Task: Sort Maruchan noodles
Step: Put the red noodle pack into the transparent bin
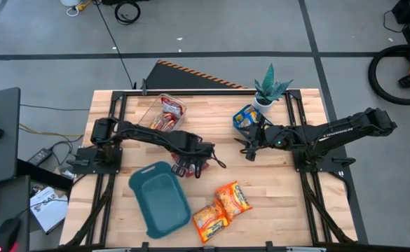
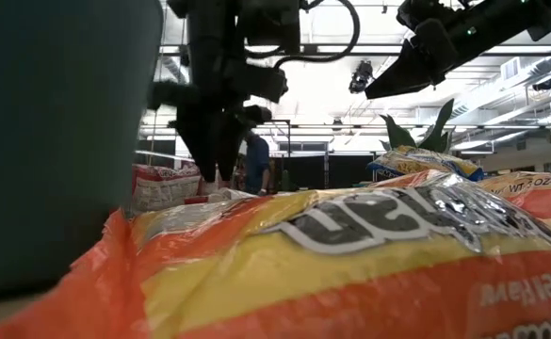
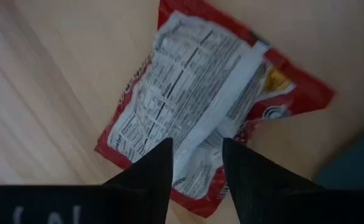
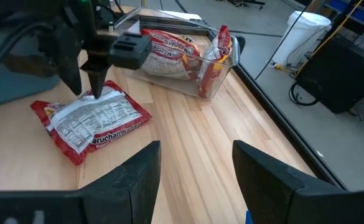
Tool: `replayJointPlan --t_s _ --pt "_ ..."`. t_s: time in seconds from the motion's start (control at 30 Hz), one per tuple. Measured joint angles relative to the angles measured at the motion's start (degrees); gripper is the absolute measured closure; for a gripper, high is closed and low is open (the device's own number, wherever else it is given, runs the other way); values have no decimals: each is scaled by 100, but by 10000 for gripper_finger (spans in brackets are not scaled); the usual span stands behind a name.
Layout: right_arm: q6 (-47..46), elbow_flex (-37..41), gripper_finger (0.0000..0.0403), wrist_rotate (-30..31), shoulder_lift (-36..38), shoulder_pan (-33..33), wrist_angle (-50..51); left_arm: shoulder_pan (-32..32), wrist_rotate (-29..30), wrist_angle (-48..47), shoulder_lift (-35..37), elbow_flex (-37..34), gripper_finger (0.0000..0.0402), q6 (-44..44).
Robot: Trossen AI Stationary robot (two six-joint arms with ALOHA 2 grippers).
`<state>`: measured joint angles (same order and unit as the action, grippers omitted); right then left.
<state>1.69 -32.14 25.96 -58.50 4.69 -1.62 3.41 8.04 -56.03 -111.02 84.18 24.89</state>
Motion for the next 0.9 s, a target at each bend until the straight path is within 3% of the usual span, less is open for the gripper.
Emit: replayJointPlan --t_s 0.27,0.43,0.63,0.9 --pt "-5 0 199 -13 0 0 -3 -173 -378 -344 -22 474 260 -55" --pt "-4 0 199 -15 0 0 -2 -158 -362 -210 -336 474 260 299" --pt "-4 0 199 -15 0 0 24 -121 134 -1 -613 472 260 827" --pt "-4 0 199 -18 0 0 79 -121 -29 -7 -695 468 270 900"
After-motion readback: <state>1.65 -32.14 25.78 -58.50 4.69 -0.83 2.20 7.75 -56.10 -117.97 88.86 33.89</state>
